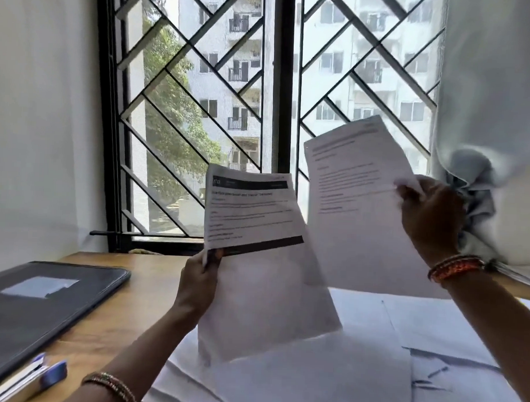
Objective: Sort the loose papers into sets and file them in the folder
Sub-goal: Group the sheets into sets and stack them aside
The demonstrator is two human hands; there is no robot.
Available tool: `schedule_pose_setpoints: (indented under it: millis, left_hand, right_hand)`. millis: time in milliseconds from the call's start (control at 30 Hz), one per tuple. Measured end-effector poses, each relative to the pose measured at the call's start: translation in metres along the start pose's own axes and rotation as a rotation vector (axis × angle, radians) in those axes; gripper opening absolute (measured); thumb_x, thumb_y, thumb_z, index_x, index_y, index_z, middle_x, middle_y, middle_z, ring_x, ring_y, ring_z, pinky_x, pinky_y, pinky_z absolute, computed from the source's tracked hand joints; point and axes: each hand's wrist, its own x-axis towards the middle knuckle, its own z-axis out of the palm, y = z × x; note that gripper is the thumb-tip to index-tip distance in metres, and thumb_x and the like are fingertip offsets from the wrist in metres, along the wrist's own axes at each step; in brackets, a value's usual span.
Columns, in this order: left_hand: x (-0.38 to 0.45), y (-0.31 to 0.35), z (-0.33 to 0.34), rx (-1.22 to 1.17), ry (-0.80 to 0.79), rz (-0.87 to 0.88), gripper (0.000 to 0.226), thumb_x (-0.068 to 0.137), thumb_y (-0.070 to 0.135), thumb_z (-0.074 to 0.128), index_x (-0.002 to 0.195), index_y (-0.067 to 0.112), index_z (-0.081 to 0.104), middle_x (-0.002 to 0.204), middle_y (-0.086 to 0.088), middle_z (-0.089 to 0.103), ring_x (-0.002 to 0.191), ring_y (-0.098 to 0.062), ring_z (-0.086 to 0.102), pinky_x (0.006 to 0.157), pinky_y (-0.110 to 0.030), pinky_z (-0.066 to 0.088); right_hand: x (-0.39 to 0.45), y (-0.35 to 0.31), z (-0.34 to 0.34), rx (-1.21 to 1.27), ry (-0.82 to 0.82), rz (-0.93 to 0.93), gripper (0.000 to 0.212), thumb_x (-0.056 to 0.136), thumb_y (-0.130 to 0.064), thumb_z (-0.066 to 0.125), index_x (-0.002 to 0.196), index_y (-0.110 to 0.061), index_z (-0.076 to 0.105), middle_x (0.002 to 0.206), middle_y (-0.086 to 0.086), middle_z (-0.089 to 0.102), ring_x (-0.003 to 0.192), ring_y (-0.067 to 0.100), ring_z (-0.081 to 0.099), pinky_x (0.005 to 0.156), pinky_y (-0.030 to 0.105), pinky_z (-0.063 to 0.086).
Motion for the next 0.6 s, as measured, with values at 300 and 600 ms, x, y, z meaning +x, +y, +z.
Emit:
schedule_pose_setpoints:
  millis: [300,600]
  left_hand:
    - [-0.005,0.007,0.030,-0.023,-0.077,-0.190,0.016,0.095,0.017,0.055,0.088,0.019,0.070,0.090,-0.009,0.071,0.083,-0.032,0.066,0.082,-0.048,0.055]
    - [0.008,0.025,0.024,0.164,-0.008,-0.193,0.015,0.089,0.024,0.063,0.093,0.012,0.069,0.096,-0.015,0.069,0.091,-0.032,0.065,0.085,-0.044,0.053]
  right_hand:
    - [-0.016,0.057,-0.088,-0.139,0.031,-0.647,0.048,0.078,0.005,0.047,0.110,-0.019,0.073,0.111,-0.003,0.069,0.099,0.015,0.066,0.082,0.031,0.052]
    - [-0.052,0.100,-0.120,-0.996,-1.034,-0.158,0.036,0.080,-0.027,0.055,0.113,-0.036,0.063,0.123,-0.003,0.061,0.112,0.021,0.058,0.090,0.030,0.047]
